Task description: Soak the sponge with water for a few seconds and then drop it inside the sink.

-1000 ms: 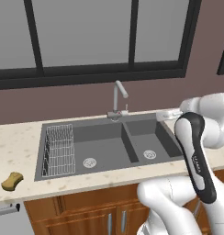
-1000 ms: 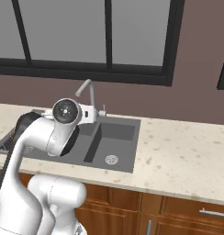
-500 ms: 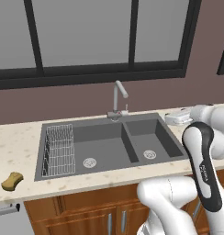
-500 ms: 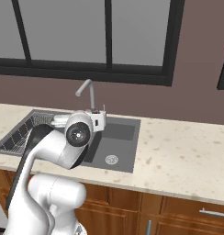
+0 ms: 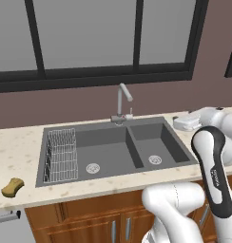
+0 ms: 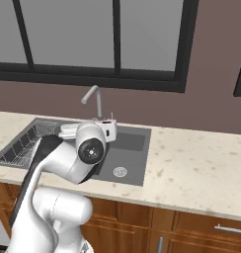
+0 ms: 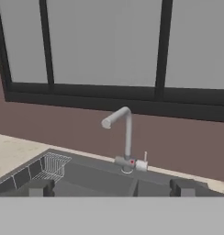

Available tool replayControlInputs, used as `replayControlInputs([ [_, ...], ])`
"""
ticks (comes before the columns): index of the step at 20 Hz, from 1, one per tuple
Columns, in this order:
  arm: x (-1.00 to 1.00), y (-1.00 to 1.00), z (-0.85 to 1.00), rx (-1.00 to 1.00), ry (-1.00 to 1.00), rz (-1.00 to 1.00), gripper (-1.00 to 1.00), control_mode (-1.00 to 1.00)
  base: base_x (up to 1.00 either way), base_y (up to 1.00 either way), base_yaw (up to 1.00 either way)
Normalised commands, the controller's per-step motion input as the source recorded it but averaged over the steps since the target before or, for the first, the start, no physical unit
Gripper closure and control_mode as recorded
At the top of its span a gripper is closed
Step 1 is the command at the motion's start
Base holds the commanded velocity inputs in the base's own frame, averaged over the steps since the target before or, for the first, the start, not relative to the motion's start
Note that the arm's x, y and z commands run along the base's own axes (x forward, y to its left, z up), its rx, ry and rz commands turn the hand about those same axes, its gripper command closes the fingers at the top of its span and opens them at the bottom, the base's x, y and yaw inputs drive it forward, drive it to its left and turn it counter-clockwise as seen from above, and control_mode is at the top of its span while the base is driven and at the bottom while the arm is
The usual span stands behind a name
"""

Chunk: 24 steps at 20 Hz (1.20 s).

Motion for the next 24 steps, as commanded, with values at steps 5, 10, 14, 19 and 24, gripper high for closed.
replayControlInputs([
  [5, 0.08, 0.0, -0.33, 0.0, 0.01, 0.0, -1.0, -1.0, 0.0, 0.0, 0.0],
  [10, 0.1, 0.0, -0.33, 0.0, 0.0, 0.0, -1.0, -1.0, 0.0, 0.0, 0.0],
  [14, 0.16, 0.0, -0.16, 0.01, 0.0, 0.0, -1.0, -1.0, 0.0, 0.0, 0.0],
  [19, 0.35, 0.03, -0.18, 0.03, -0.01, 0.03, -1.0, -1.0, 0.0, 0.0, 0.0],
  [24, 0.47, 0.05, -0.24, 0.01, 0.0, 0.07, -1.0, -1.0, 0.0, 0.0, 0.0],
])
